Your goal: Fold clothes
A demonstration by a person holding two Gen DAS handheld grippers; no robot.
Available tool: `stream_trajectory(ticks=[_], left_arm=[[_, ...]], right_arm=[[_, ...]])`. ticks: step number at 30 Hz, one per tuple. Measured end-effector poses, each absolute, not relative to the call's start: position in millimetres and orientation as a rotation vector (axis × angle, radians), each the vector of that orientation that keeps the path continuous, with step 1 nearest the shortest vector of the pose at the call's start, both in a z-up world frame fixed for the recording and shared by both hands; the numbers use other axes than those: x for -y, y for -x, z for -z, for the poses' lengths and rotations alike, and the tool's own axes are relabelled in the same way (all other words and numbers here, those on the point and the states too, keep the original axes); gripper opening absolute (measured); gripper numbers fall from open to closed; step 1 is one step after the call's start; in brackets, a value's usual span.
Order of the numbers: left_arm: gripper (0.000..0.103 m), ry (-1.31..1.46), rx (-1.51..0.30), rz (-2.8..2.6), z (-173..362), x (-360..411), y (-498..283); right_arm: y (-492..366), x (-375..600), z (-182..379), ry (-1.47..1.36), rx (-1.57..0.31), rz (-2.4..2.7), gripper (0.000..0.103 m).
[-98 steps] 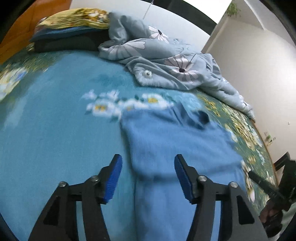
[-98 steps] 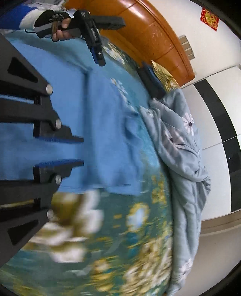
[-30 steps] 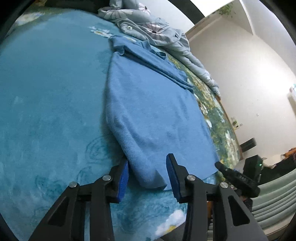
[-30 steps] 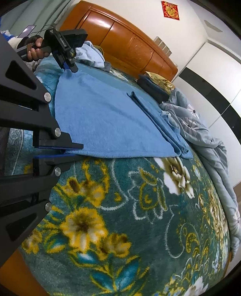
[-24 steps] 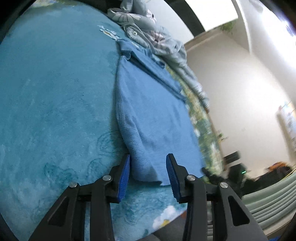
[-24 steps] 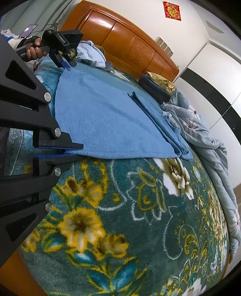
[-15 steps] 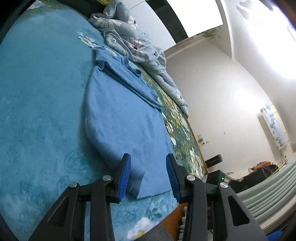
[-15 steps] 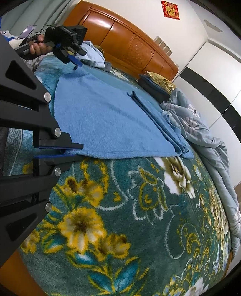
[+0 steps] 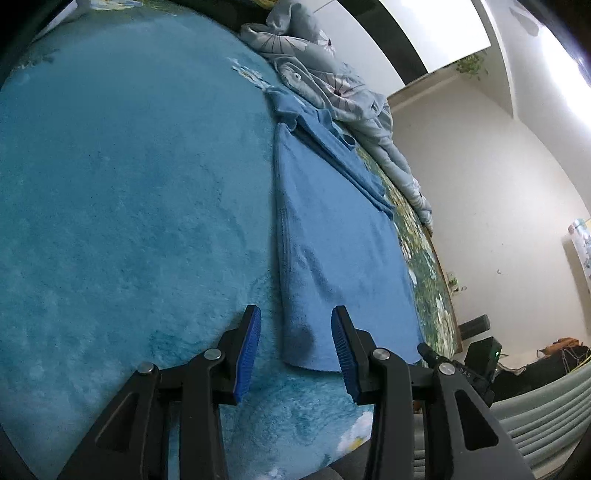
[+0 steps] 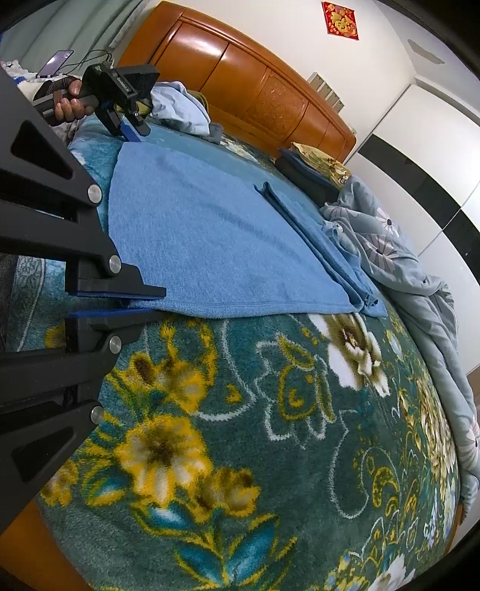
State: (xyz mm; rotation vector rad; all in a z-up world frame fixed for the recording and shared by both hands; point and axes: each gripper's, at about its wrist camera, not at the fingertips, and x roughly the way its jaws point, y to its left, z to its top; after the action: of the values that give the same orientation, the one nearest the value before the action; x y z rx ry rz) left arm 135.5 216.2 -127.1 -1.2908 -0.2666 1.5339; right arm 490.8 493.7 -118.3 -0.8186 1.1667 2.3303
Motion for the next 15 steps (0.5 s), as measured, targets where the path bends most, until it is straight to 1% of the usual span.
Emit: stream_trajectory(ticks=[5,8,11,15], left_arm=[[0.041,1.275,0.237,-1.458,127.9,-230.1,-144.9],[0.026,1.302,0.263,-1.413,133.6,-234.8,-145.1],[0.023,1.314,0.287,-1.405,137.7,-230.4,-141.2],[0.023,1.305,0.268,-1.425,135.6,-216.2,-138.3]], right_arm=[[-494.0,-499.3,121.1,0.800,-1.226,-2.334,0.006],[-494.7,-502.0,121.4,0.794,-1.251,-2.338,0.006],[-495.3,-505.6,121.9,0.794,-1.274,-2.342,0.006],[-491.6,-507.7,121.4,0.817,-1.266,-2.356,0.008]])
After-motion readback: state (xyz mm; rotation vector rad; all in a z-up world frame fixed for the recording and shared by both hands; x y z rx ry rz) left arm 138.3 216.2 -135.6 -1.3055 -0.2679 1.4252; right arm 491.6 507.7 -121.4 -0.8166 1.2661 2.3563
